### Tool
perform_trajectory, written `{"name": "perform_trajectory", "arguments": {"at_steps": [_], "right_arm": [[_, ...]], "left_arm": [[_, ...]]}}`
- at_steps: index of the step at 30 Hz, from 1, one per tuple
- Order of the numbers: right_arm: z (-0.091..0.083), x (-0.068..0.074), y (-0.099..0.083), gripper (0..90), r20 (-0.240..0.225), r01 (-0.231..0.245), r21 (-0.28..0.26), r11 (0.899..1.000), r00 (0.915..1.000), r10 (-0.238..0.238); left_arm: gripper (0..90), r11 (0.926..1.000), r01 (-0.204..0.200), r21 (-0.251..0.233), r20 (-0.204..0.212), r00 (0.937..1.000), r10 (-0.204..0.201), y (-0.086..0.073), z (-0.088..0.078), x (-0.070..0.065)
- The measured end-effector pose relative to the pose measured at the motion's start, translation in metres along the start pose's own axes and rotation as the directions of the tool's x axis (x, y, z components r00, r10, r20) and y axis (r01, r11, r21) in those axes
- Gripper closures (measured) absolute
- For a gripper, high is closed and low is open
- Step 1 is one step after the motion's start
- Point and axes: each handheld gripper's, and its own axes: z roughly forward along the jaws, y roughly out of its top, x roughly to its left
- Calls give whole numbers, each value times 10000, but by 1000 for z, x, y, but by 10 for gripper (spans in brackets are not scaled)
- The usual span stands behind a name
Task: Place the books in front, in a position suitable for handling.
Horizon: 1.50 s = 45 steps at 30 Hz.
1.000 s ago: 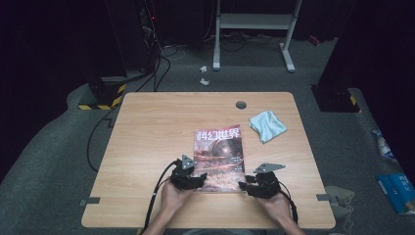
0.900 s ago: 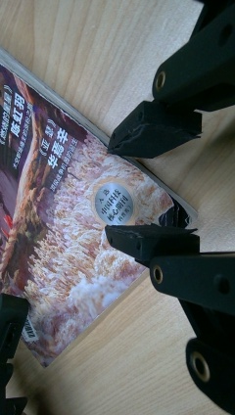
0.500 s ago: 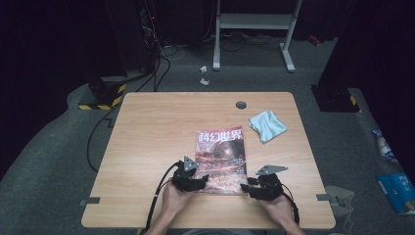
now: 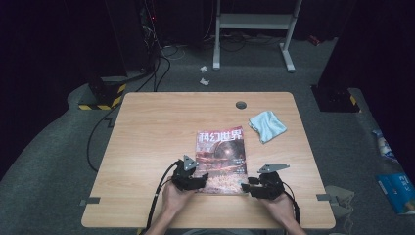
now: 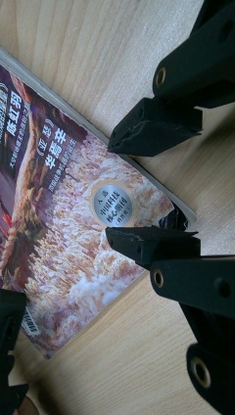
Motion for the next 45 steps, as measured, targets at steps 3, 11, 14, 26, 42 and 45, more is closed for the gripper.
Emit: {"name": "perform_trajectory", "arguments": {"at_steps": [3, 11, 14, 26, 42, 45], "right_arm": [[-1, -2, 0, 535, 16, -22, -66, 10000, 10000, 22], [-7, -12, 4, 535, 615, -80, -173, 9998, 9981, 91], [-15, -23, 10, 524, 1077, -99, -504, 9987, 9941, 153], [-23, -64, 30, 534, 2185, -806, -541, 9953, 9716, 906], [-24, -92, 60, 560, 2780, -1261, -688, 9896, 9503, 1405], [-23, -97, 59, 560, 2910, -1219, -662, 9903, 9470, 1361]], "left_arm": [[317, 9998, 134, -161, -127, 9998, -136, 0, 0, 8], [322, 9978, 493, -444, -173, 9986, -501, -5, 1, 22], [322, 9971, 533, -540, -24, 9986, -535, -8, 1, 24], [328, 9929, 828, -856, 72, 9966, -825, -13, 1, 24], [340, 9931, 729, -922, 195, 9973, -714, -14, 1, 23], [340, 9932, 720, -912, 204, 9973, -705, -15, 1, 23]]}}
